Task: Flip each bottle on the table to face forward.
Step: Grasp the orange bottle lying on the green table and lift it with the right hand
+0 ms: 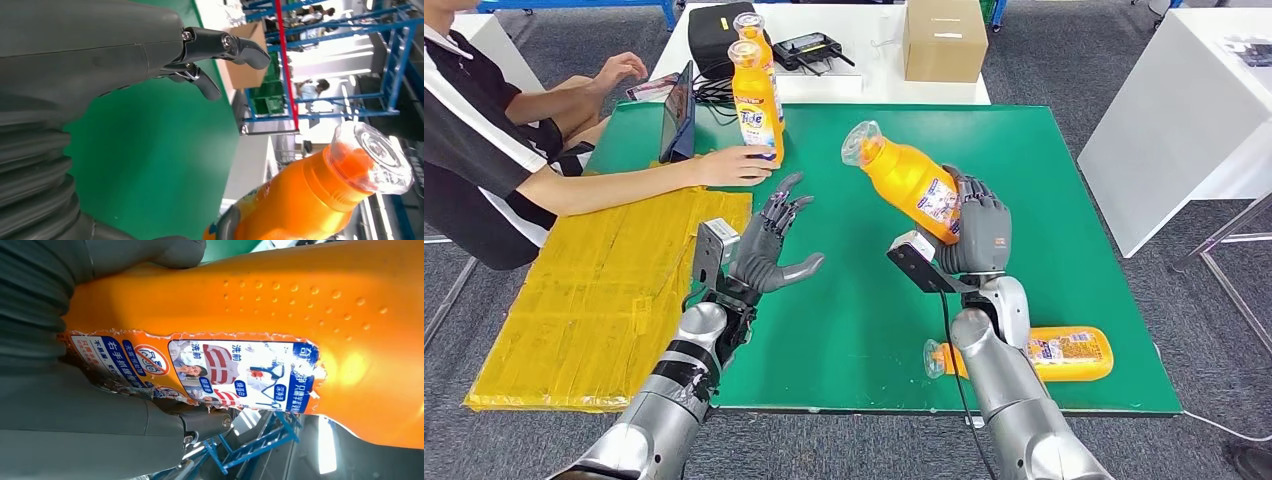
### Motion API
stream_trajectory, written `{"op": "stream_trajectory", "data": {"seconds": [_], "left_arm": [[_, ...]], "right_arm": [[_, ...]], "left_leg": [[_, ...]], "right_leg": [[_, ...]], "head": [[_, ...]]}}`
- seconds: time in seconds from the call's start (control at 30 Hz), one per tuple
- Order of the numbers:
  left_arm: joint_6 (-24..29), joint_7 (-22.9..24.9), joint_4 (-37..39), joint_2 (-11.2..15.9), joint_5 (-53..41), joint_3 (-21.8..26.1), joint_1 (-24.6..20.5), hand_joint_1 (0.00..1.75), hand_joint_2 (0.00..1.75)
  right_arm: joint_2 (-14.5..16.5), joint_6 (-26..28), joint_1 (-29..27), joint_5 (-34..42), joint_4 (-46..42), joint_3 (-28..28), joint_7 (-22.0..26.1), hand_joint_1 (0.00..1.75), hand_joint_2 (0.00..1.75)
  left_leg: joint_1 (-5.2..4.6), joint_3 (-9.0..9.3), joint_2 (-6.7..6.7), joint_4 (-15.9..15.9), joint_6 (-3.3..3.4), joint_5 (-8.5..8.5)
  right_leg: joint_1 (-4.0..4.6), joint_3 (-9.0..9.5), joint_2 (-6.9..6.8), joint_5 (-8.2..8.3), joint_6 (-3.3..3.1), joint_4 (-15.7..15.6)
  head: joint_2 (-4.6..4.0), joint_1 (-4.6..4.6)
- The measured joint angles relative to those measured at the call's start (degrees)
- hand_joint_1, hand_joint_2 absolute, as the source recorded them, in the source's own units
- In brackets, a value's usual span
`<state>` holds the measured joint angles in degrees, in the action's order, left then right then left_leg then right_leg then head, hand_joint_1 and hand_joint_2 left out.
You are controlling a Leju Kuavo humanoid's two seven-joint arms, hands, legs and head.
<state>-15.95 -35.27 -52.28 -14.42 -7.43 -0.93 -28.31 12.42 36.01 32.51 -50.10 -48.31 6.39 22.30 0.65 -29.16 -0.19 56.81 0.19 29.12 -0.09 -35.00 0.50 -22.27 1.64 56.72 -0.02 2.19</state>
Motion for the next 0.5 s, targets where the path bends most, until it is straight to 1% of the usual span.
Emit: {"op": "stream_trajectory", "data": {"seconds": [0.2,0.3,0.4,0.5], "left_arm": [[-0.56,0.25,-0.25,-0.04,0.80,-0.75,-0.01,0.00,1.75],[-4.37,1.14,-0.25,-0.03,4.10,-1.02,-0.04,0.00,1.75],[-9.44,2.28,-0.25,-0.03,8.93,-2.03,-0.22,0.00,1.75],[-10.98,2.91,-0.46,-0.08,11.15,-3.62,-0.56,0.00,1.75]], "right_arm": [[0.64,-0.01,-1.22,0.48,-2.51,-0.48,0.51,1.75,1.75],[0.88,-1.12,-1.42,2.28,-2.85,-0.62,1.46,1.75,1.75],[1.36,-6.01,-1.50,4.60,-2.68,-0.51,3.22,1.75,1.75],[2.15,-12.11,-1.50,6.72,-1.47,0.16,5.27,1.75,1.75]], "left_leg": [[0.01,0.01,0.00,0.00,0.00,0.00],[0.02,0.01,0.00,0.00,0.00,0.00],[0.03,0.00,0.01,-0.01,0.00,0.00],[0.03,0.00,0.01,-0.01,0.00,0.00]], "right_leg": [[0.00,0.00,0.00,0.00,0.00,0.00],[0.01,0.00,0.00,0.00,0.00,0.00],[0.01,0.00,0.00,0.00,0.00,0.01],[0.01,0.00,0.00,0.00,0.00,0.01]], "head": [[0.00,0.01],[0.00,0.00],[0.00,0.00],[0.00,-0.01]]}}
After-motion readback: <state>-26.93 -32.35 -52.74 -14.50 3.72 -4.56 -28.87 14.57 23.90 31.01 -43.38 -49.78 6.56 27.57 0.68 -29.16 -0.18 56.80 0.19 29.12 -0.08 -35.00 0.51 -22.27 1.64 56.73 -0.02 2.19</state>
